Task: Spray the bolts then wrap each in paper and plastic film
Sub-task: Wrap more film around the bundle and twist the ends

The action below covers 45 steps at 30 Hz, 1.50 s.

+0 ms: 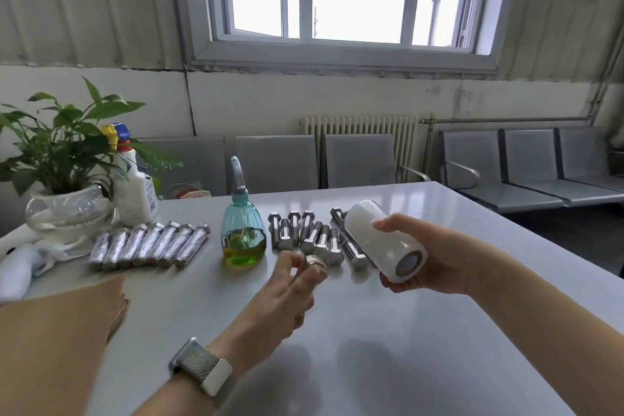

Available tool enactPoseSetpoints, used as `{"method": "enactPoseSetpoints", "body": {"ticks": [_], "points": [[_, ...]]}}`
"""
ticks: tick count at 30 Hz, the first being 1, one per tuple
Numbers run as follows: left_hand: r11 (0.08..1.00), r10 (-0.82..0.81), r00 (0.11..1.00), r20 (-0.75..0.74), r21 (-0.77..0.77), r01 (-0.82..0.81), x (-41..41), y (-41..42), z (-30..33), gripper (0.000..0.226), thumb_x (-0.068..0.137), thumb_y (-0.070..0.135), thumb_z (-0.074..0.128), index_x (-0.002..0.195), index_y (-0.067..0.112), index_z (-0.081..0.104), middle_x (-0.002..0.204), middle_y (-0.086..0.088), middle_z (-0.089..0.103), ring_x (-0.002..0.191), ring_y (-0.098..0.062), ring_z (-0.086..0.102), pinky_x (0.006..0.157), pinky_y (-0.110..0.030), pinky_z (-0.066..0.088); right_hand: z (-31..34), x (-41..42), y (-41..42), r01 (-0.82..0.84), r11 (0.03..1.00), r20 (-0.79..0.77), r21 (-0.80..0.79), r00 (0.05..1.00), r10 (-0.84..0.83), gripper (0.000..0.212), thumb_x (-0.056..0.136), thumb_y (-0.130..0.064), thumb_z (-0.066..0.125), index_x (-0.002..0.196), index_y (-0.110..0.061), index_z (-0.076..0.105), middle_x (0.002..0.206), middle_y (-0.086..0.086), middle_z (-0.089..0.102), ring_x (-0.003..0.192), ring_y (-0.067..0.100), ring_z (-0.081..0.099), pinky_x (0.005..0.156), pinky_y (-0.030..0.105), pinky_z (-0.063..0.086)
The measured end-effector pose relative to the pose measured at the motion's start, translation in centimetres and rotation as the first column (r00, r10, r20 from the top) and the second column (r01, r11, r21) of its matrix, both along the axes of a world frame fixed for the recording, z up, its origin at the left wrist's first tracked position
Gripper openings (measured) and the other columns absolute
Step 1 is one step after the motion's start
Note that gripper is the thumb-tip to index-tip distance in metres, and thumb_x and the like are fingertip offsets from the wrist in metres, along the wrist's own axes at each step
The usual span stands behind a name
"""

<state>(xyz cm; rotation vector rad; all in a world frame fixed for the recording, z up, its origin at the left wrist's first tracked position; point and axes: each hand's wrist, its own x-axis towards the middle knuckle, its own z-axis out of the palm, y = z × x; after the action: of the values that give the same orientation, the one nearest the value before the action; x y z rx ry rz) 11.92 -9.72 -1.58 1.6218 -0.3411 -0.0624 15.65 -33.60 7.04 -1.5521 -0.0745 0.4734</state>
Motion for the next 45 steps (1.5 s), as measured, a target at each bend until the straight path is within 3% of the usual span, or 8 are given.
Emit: {"method": "enactPoseSetpoints", "body": {"ticks": [4, 9, 15, 20, 26, 38, 42, 45], "points": [[0.996, -0.021, 0.996, -0.087, -0.092, 0.013, -1.5, 2.5, -0.1, 0.031, 0.083, 0.046, 0.051, 0.113, 0.043, 0.060, 0.071, 0.001, 0.046, 0.060, -0.012, 0.035, 0.051, -0.024, 0.027, 0.2, -0.1, 2.3, -0.117, 0.993, 0.074, -0.016, 0.990, 0.118, 0.089, 0.048, -0.055, 0.091, 0.119, -0.007, 0.063, 0.090, 0.020, 0.067, 0.070, 0.033, 0.065, 0.057, 0.035, 0.055], [0.998, 0.042, 0.999, 0.016, 0.052, -0.042, -2.6, 3.6, -1.1, 0.050, 0.087, 0.046, 0.047, 0.104, -0.001, 0.049, 0.058, 0.004, 0.041, 0.047, -0.011, 0.038, 0.043, -0.024, 0.029, 1.5, -0.3, 5.1, -0.194, 0.960, 0.179, -0.203, 0.956, 0.231, 0.069, 0.062, -0.074, 0.071, 0.100, -0.017, 0.073, 0.081, 0.010, 0.074, 0.066, 0.026, 0.064, 0.058, 0.035, 0.049], [1.000, -0.009, 0.998, -0.063, 0.012, 0.010, -2.8, 4.4, -0.4, 0.046, 0.091, 0.052, 0.056, 0.108, 0.010, 0.047, 0.068, -0.008, 0.045, 0.037, -0.017, 0.048, 0.032, -0.019, 0.035, 3.0, -1.0, 6.8, -0.197, 0.876, 0.280, -0.439, 0.897, 0.342, 0.075, 0.053, -0.078, 0.072, 0.102, -0.021, 0.071, 0.085, 0.011, 0.073, 0.068, 0.023, 0.064, 0.048, 0.027, 0.044], [0.996, 0.072, 0.995, -0.068, 0.063, -0.068, -2.7, 4.7, -0.5, 0.021, 0.098, 0.043, 0.048, 0.096, 0.022, 0.051, 0.060, 0.004, 0.050, 0.037, -0.010, 0.036, 0.035, -0.013, 0.025, 2.8, -2.0, 8.7, -0.174, 0.839, 0.328, -0.515, 0.864, 0.381, 0.077, 0.049, -0.069, 0.080, 0.110, -0.024, 0.064, 0.105, 0.015, 0.069, 0.098, 0.043, 0.065, 0.072, 0.047, 0.047], [0.977, 0.199, 0.975, -0.095, -0.060, -0.205, -2.2, 4.0, -0.5, 0.021, 0.101, 0.030, 0.048, 0.100, 0.010, 0.051, 0.055, 0.000, 0.043, 0.035, -0.006, 0.032, 0.034, -0.013, 0.023, 1.2, -3.3, 11.1, -0.028, 0.811, 0.444, -0.584, 0.825, 0.349, 0.057, 0.054, -0.047, 0.088, 0.096, -0.037, 0.050, 0.090, -0.008, 0.064, 0.066, -0.003, 0.064, 0.051, 0.019, 0.052], [0.737, 0.088, 0.939, -0.332, -0.613, -0.286, -1.2, 5.2, 0.1, 0.044, 0.085, -0.007, 0.053, 0.051, 0.017, 0.066, 0.053, -0.004, 0.046, 0.046, -0.011, 0.053, 0.039, -0.020, 0.041, -4.6, -4.8, 15.4, 0.409, 0.735, 0.839, -0.541, 0.193, 0.510, 0.068, 0.070, -0.046, 0.079, 0.127, -0.024, 0.049, 0.115, 0.000, 0.054, 0.094, 0.024, 0.060, 0.075, 0.037, 0.050], [0.569, -0.052, 0.909, -0.413, -0.760, -0.313, -1.2, 6.3, 0.6, 0.035, 0.090, 0.027, 0.044, 0.086, 0.002, 0.069, 0.076, -0.017, 0.061, 0.072, -0.026, 0.064, 0.065, -0.031, 0.054, -6.5, -4.1, 15.8, 0.493, 0.734, 0.857, -0.468, 0.050, 0.513, 0.069, 0.069, -0.057, 0.075, 0.121, -0.023, 0.046, 0.106, -0.004, 0.063, 0.091, 0.020, 0.060, 0.077, 0.036, 0.050], [0.547, -0.122, 0.899, -0.421, -0.784, -0.293, -1.3, 6.4, 1.0, 0.073, 0.091, 0.059, 0.042, 0.117, -0.004, 0.068, 0.115, -0.022, 0.066, 0.104, -0.035, 0.066, 0.090, -0.046, 0.054, -7.4, -3.5, 15.8, 0.462, 0.775, 0.878, -0.431, 0.016, 0.478, 0.066, 0.075, -0.060, 0.068, 0.123, -0.022, 0.044, 0.110, -0.004, 0.061, 0.095, 0.018, 0.057, 0.082, 0.035, 0.048]]}}
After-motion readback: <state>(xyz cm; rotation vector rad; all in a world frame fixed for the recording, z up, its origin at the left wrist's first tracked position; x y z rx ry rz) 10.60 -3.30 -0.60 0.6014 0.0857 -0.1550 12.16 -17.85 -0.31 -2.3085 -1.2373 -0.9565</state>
